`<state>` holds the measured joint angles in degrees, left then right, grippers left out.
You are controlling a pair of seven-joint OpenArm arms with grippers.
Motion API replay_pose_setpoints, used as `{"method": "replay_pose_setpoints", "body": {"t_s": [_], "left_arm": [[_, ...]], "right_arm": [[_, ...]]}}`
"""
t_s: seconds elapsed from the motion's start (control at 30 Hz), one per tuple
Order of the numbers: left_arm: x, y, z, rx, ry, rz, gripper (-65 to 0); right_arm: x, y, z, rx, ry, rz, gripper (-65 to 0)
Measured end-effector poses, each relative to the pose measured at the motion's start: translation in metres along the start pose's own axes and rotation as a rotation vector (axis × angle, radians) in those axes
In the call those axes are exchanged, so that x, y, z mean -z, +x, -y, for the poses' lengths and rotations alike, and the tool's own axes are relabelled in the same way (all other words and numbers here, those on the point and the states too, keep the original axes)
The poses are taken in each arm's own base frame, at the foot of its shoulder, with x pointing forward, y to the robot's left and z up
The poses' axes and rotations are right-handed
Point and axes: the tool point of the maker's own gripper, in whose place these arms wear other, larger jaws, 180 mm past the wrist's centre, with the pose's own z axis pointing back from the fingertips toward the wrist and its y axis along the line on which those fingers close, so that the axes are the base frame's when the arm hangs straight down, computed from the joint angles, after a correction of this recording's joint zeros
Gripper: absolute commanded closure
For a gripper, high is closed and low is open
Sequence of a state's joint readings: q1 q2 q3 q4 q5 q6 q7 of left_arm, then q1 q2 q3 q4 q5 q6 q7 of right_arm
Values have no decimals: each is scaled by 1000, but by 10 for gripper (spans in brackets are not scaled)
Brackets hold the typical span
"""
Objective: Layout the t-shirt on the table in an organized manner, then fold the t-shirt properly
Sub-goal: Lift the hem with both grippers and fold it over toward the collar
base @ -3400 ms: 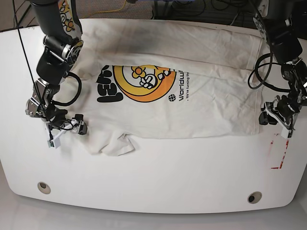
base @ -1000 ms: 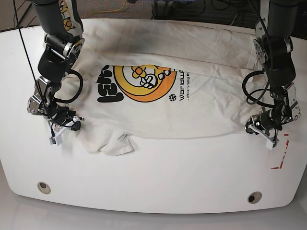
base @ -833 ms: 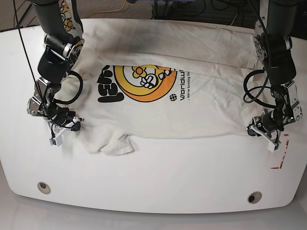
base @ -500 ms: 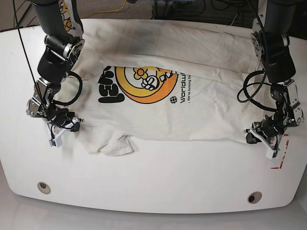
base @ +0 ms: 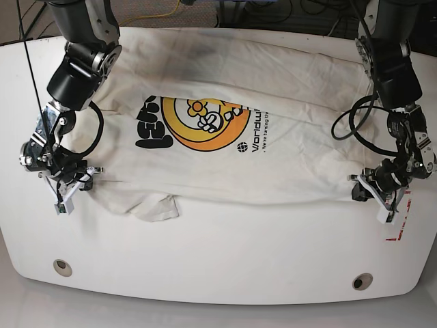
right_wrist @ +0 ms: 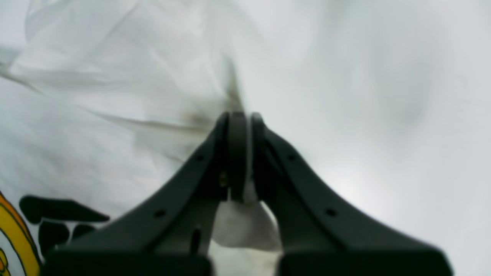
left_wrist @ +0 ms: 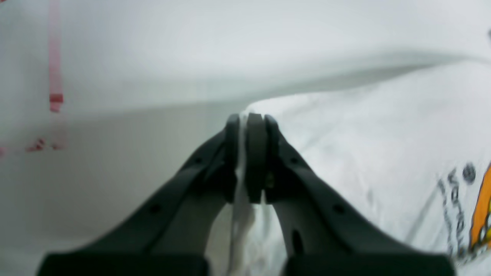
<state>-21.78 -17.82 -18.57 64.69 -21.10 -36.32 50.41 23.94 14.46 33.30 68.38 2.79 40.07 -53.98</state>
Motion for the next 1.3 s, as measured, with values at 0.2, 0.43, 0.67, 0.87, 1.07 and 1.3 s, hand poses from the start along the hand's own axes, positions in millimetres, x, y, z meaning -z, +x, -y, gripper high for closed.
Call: {"method": "replay_pose_setpoints", "body": {"t_s": [0.2,0.43,0.67,0.87,1.07,1.3], "left_arm": [[-13,-1,-1,74,8,1,0],[-24,-11,0,106,7,12,0],[-38,-29,-11,100,47,-25,0],[-47,-28,-11,109,57,4,0],[-52,-42,-8,119,60,-15,0],[-55,-68,-9,116,63,-73,0]], "right_arm": [[-22,-5,8,-50,-63,-35,0],[-50,-8,15,-114,-139,-58,0],[-74,-13,14,-159,-196,-80,0],[-96,-20,13,-201,-251,-108,0],[-113,-37,12,-234,-295,-144,0],[-114,-70,3,-239,-280,-207,-2]]}}
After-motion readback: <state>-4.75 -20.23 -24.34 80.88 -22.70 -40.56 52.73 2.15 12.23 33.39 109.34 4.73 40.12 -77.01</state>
